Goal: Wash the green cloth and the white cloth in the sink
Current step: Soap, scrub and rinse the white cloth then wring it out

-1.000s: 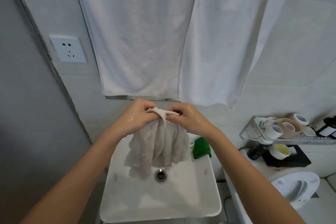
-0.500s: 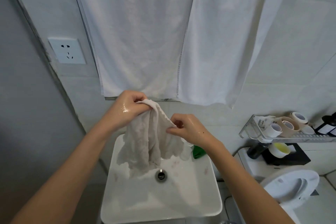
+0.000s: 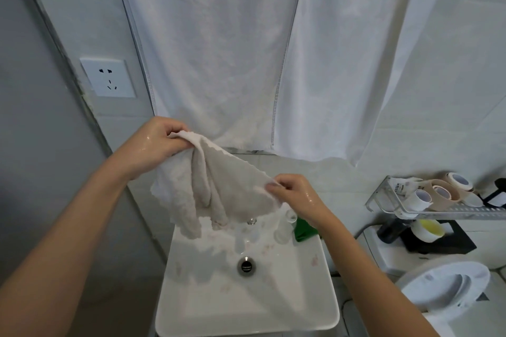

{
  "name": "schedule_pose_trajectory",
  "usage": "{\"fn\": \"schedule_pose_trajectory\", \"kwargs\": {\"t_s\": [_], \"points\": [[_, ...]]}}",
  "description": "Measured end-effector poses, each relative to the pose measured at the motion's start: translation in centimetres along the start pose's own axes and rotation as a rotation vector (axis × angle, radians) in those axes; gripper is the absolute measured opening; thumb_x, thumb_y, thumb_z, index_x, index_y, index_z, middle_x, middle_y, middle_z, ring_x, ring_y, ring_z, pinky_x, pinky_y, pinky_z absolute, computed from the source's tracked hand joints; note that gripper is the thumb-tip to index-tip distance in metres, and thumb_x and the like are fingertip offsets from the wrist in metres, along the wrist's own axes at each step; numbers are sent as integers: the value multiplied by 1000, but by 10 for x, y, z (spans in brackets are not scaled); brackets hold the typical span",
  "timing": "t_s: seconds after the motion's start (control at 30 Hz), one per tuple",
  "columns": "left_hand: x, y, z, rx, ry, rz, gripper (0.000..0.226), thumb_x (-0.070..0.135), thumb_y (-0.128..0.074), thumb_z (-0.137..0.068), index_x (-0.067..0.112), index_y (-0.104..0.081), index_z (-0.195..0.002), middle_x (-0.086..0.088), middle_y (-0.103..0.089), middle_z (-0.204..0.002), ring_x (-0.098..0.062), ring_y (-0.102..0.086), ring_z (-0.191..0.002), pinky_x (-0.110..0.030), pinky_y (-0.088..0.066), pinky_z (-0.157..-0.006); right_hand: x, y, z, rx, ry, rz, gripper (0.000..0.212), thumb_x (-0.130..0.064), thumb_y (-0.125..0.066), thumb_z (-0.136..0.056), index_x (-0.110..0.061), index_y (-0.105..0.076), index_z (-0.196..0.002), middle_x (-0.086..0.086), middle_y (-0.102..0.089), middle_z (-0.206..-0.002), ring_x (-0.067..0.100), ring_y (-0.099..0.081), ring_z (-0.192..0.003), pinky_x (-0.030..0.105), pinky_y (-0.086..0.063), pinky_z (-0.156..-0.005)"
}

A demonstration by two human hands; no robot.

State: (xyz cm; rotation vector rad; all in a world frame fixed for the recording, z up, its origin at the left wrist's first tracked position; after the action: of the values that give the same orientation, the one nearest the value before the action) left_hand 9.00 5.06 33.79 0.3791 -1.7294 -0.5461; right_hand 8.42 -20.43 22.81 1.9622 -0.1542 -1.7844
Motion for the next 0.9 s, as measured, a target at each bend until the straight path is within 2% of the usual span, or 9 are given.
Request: {"fn": "schedule_pose_trajectory", "kwargs": {"t_s": [0.07, 0.13, 0.2, 0.33, 0.43, 0.5, 0.63, 0.8, 0.9], "points": [[-15, 8, -1, -13, 54, -77, 10, 8, -64, -87, 5, -71, -80, -15, -63, -75, -14, -53, -72, -28, -37, -65, 0, 16, 3, 27, -23, -172, 37, -19, -64, -92, -1, -54, -62, 3, -41, -58, 12, -39, -54, 23, -32, -54], [-29, 7, -3, -64, 96, -146, 13, 6, -64, -87, 10, -73, -79, -9, -69, -78, -9, -57, -71, -22, -41, -66, -3, 30, 3, 32, -33, -305, 39, -30, -65, -89, -1, -57, -63, 7, -46, -59, 15, -44, -53, 25, -36, -52], [-39, -4, -6, -134, 125, -228, 11, 6, -65, -86, 12, -72, -79, -5, -66, -74, -10, -53, -67, -16, -39, -60, -10, 40, -3, 56, -32, -350, 43, -35, -66, -89, 2, -57, -68, 8, -45, -62, 16, -42, -53, 25, -34, -51], [-75, -15, -18, -291, 263, -378, 13, 17, -74, -77, 13, -63, -73, -5, -60, -70, -18, -51, -67, -27, -38, -60, -28, 49, -16, 105, -10, -402, 43, -36, -63, -91, 3, -52, -77, 9, -39, -68, 17, -39, -58, 25, -34, -53], [-91, -10, -14, -452, 345, -523, 27, 35, -68, -58, 12, -54, -61, -3, -48, -60, -19, -42, -57, -30, -31, -56, -30, 67, -17, 221, -15, -405, 36, -36, -60, -94, -9, -46, -73, 7, -37, -65, 15, -39, -55, 23, -33, -49], [-94, -6, -7, -513, 345, -568, 30, 33, -69, -66, 12, -48, -61, -2, -42, -60, -17, -38, -56, -27, -29, -54, -27, 82, -15, 291, -36, -461, 42, -41, -63, -90, -17, -35, -69, 6, -36, -65, 15, -39, -56, 25, -34, -51], [-89, -1, -1, -420, 334, -383, 25, 33, -62, -76, 10, -54, -69, -1, -46, -66, -14, -41, -63, -27, -31, -62, -21, 96, -9, 315, -47, -498, 50, -37, -64, -91, -18, -24, -69, 6, -32, -65, 19, -37, -57, 27, -36, -53], [-60, -33, -5, -257, 262, -225, 25, 14, -56, -92, -3, -57, -74, -7, -42, -69, -13, -39, -63, -26, -28, -57, -35, 69, -12, 242, -7, -269, 51, -42, -64, -82, 3, -44, -67, 9, -39, -71, 23, -36, -66, 33, -29, -62], [-49, -62, -9, -189, 309, -21, 16, 11, -57, -88, 5, -61, -75, -10, -45, -70, -16, -43, -65, -27, -32, -58, -46, 32, -17, 172, 7, -47, 33, -22, -53, -93, -4, -44, -67, 8, -34, -66, 16, -35, -60, 25, -31, -53]]}}
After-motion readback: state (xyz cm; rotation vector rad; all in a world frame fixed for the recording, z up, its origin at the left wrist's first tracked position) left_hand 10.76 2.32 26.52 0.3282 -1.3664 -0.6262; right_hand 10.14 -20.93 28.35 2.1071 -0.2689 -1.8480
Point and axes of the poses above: each hand's wrist, its own z-axis away from the middle knuckle, its own y-axis out of the back of the hand, x = y × z, the point moved 8 cm from there along -z, towards the middle knuckle
